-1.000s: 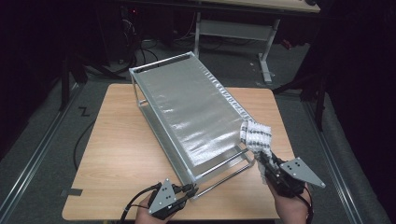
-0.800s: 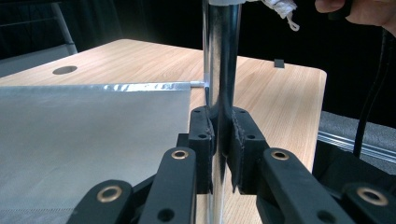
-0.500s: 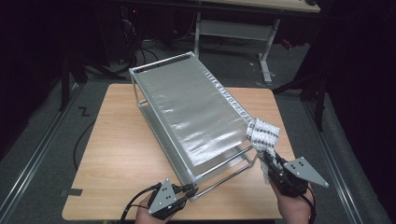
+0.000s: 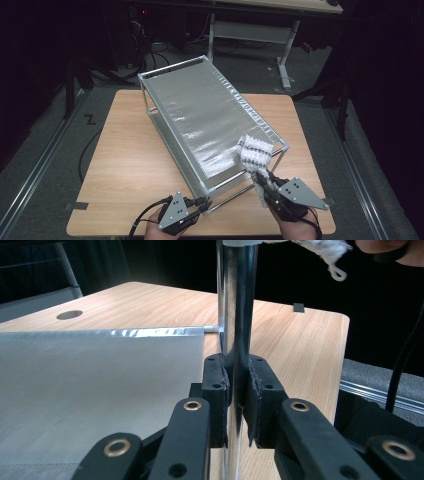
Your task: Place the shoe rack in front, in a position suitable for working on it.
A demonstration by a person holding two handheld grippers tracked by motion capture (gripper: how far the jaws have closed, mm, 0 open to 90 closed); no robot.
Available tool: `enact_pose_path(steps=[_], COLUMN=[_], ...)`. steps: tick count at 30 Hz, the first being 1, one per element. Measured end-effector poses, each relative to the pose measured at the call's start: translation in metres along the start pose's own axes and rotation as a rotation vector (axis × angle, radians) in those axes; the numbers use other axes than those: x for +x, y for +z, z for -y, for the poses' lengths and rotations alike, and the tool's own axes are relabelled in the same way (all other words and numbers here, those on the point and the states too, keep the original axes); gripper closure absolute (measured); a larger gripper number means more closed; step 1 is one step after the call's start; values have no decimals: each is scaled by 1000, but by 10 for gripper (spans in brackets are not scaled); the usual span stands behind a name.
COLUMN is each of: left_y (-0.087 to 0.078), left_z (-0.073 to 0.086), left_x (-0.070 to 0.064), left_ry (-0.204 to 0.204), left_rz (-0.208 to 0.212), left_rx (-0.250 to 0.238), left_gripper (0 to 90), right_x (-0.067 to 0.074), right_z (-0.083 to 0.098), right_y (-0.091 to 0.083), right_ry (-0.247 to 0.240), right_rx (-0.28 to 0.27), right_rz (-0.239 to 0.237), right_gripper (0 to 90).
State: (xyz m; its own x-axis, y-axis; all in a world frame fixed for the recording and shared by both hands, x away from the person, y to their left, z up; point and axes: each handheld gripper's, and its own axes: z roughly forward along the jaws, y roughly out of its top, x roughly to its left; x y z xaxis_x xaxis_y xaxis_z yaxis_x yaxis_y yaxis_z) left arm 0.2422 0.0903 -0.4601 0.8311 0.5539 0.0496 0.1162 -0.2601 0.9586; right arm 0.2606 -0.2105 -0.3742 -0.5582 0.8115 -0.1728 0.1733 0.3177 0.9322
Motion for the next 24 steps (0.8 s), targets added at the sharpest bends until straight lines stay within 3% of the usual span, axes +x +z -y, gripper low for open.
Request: enact_pose_path(steps=[15, 19, 24], left_y=[0, 0, 0], left_z=[0, 0, 0], left_x=[0, 0, 0], left_ry=[3, 4, 4], left_rz=[0, 0, 0], left_rx=[1, 2, 2], left_gripper=[804, 804, 804], right_x=[73, 78, 67], right_z=[-11, -11, -10], right_y=[0, 0, 1], right_ry=[-143, -147, -128], right_rx=[-36, -40, -34], right_rz=[-212, -224, -199], right_gripper=[753, 754, 755])
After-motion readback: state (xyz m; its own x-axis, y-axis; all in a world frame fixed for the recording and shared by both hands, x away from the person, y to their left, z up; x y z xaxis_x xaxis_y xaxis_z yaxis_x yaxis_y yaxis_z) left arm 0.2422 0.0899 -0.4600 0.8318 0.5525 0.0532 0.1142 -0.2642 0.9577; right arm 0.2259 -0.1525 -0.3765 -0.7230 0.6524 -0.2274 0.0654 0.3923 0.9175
